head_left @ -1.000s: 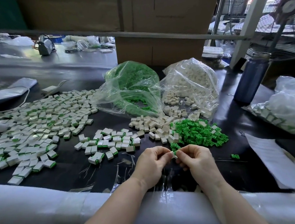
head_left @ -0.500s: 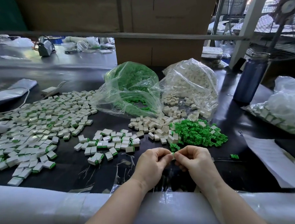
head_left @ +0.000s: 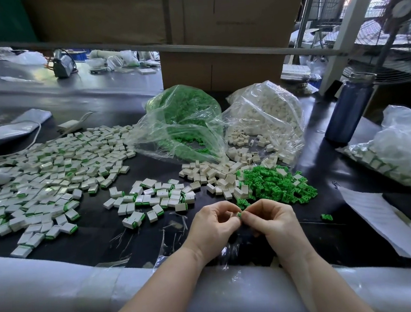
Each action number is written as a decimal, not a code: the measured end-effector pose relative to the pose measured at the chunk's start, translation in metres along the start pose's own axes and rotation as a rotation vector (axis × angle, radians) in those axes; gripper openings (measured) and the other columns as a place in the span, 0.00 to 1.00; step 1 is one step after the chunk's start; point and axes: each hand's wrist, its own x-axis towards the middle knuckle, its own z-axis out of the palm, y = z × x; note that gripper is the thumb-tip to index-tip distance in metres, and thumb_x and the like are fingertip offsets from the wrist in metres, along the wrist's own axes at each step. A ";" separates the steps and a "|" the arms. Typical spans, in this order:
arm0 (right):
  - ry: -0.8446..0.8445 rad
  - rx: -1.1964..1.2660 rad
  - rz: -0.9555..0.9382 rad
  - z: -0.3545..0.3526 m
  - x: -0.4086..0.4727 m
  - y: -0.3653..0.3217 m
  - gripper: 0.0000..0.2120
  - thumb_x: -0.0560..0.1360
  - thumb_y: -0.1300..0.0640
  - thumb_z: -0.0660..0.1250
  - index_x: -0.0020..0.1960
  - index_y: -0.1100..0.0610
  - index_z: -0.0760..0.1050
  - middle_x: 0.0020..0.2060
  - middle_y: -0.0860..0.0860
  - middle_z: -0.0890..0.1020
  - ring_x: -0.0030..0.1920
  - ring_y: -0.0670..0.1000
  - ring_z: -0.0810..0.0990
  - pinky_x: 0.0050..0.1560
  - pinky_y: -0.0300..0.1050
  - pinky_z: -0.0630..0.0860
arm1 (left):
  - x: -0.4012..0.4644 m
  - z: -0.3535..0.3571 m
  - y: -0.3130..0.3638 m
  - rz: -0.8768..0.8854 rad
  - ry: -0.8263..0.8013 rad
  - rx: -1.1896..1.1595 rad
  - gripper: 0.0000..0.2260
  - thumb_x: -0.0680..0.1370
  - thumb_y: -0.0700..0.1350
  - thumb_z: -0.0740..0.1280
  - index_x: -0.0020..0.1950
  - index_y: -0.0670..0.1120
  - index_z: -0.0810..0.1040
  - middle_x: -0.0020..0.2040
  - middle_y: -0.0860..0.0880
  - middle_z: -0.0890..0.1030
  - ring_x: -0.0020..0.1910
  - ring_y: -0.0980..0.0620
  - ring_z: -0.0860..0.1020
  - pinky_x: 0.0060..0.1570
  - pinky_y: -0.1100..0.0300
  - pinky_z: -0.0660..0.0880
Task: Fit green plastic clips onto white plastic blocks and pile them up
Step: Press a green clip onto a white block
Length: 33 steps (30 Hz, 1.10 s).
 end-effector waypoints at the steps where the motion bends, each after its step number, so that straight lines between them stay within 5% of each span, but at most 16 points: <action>1: 0.008 0.010 0.001 0.000 0.001 0.001 0.08 0.70 0.68 0.70 0.34 0.59 0.79 0.25 0.50 0.79 0.26 0.43 0.76 0.27 0.34 0.72 | 0.000 0.000 0.001 -0.007 0.002 -0.035 0.04 0.70 0.42 0.67 0.39 0.51 0.80 0.33 0.51 0.77 0.35 0.53 0.74 0.41 0.58 0.74; 5: -0.007 0.023 0.030 0.001 0.003 0.003 0.04 0.74 0.64 0.66 0.42 0.58 0.79 0.33 0.50 0.83 0.34 0.45 0.80 0.34 0.36 0.76 | 0.000 -0.001 0.003 0.011 0.025 -0.092 0.07 0.73 0.35 0.68 0.42 0.47 0.81 0.46 0.47 0.78 0.42 0.54 0.78 0.49 0.58 0.76; 10: -0.184 -0.036 0.062 0.003 0.002 0.000 0.13 0.72 0.50 0.63 0.45 0.57 0.82 0.36 0.52 0.84 0.37 0.47 0.81 0.36 0.36 0.75 | -0.001 0.000 0.004 0.019 0.003 -0.078 0.04 0.72 0.37 0.71 0.43 0.45 0.82 0.51 0.50 0.71 0.36 0.57 0.71 0.40 0.72 0.71; 15: -0.213 -0.075 0.058 0.000 0.004 0.003 0.10 0.75 0.57 0.64 0.39 0.57 0.82 0.32 0.54 0.79 0.35 0.48 0.75 0.34 0.35 0.72 | -0.003 0.001 0.006 0.020 -0.022 -0.063 0.09 0.72 0.34 0.69 0.38 0.48 0.80 0.53 0.48 0.71 0.36 0.56 0.71 0.39 0.72 0.71; 22: -0.249 -0.050 0.066 0.000 0.004 0.004 0.10 0.70 0.50 0.65 0.42 0.56 0.78 0.30 0.46 0.81 0.33 0.43 0.77 0.34 0.34 0.73 | -0.004 0.002 0.007 0.052 -0.046 -0.010 0.05 0.73 0.37 0.70 0.42 0.47 0.80 0.53 0.48 0.71 0.40 0.54 0.71 0.43 0.71 0.71; 33: -0.190 -0.030 0.000 0.002 0.002 0.002 0.13 0.69 0.52 0.66 0.38 0.62 0.81 0.24 0.51 0.72 0.26 0.45 0.67 0.28 0.34 0.64 | -0.003 0.002 0.003 0.115 -0.092 0.094 0.05 0.74 0.37 0.68 0.43 0.47 0.78 0.51 0.50 0.71 0.38 0.55 0.71 0.43 0.70 0.72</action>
